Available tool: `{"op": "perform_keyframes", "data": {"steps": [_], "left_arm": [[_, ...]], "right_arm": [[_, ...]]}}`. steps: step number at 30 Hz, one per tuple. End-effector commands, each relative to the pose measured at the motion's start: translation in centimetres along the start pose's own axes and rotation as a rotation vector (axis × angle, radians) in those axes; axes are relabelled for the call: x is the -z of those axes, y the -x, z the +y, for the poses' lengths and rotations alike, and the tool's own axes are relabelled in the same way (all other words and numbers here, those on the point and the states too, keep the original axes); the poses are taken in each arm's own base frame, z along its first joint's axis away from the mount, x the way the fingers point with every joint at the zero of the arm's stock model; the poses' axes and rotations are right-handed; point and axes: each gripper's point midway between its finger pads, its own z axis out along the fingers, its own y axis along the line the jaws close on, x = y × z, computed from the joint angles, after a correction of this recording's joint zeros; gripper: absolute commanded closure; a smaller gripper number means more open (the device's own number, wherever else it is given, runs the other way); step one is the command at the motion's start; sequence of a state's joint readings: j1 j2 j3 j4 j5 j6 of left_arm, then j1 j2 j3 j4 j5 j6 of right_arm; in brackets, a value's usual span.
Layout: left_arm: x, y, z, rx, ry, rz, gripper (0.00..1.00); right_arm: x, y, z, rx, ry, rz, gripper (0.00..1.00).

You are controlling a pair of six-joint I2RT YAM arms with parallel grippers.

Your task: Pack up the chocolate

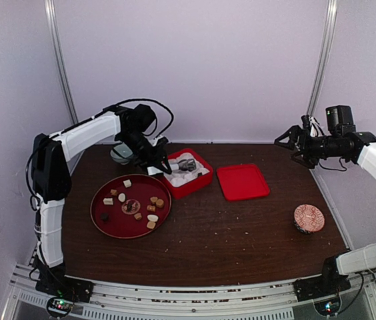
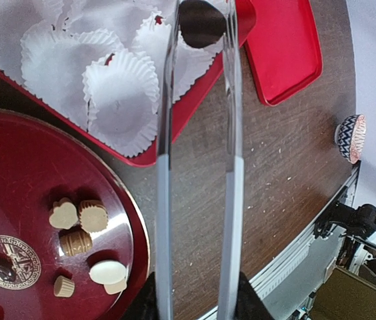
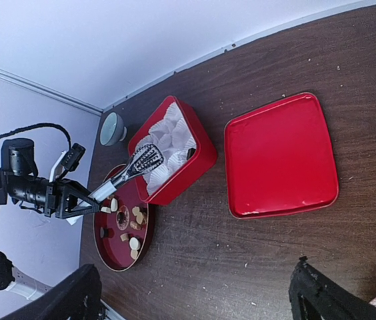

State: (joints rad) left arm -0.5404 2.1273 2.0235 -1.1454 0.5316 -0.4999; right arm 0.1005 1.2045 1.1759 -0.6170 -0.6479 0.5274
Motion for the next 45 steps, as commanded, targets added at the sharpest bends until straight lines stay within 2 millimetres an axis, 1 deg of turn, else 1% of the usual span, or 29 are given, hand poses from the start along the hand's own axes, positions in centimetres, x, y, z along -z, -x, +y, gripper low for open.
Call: {"op": "perform_keyframes", "data": {"steps": [1, 14, 21, 31, 34, 38, 41, 45], "left_arm": [[-0.5, 0.4, 0.3, -0.005, 0.008, -0.006, 0.77], [-1.4, 0.0, 1.0, 0.01, 0.021, 0.022, 0.75], [-1.3, -0.1, 1.1, 0.012, 0.03, 0.025, 0.67], [-1.2, -0.4, 1.0, 0.004, 0.04, 0.03, 0.64], [-0.6, -0.3, 0.6, -0.007, 0.036, 0.017, 0.64], [1.0, -0.4, -0.1, -0.022, 0.041, -0.014, 0.63], [2.7, -0.9, 0.3, -0.012, 0.067, -0.034, 0.63], [5.6, -1.8, 1.6, 0.02, 0.1, -0.079, 0.63]], "right_arm": [[0.3, 0.1, 0.4, 0.012, 0.019, -0.017, 0.0], [0.3, -0.3, 0.2, 0.009, 0.022, -0.015, 0.0], [0.1, -0.4, 0.2, 0.004, 0.026, -0.011, 0.0], [0.2, -0.4, 0.2, 0.011, 0.027, -0.013, 0.0], [0.2, -0.5, 0.2, 0.011, 0.029, -0.013, 0.0], [0.1, -0.3, 0.4, 0.013, 0.043, -0.02, 0.0], [0.0, -0.2, 0.6, 0.015, 0.056, -0.022, 0.0], [-0.3, 0.0, 0.7, 0.016, 0.072, -0.024, 0.0]]}}
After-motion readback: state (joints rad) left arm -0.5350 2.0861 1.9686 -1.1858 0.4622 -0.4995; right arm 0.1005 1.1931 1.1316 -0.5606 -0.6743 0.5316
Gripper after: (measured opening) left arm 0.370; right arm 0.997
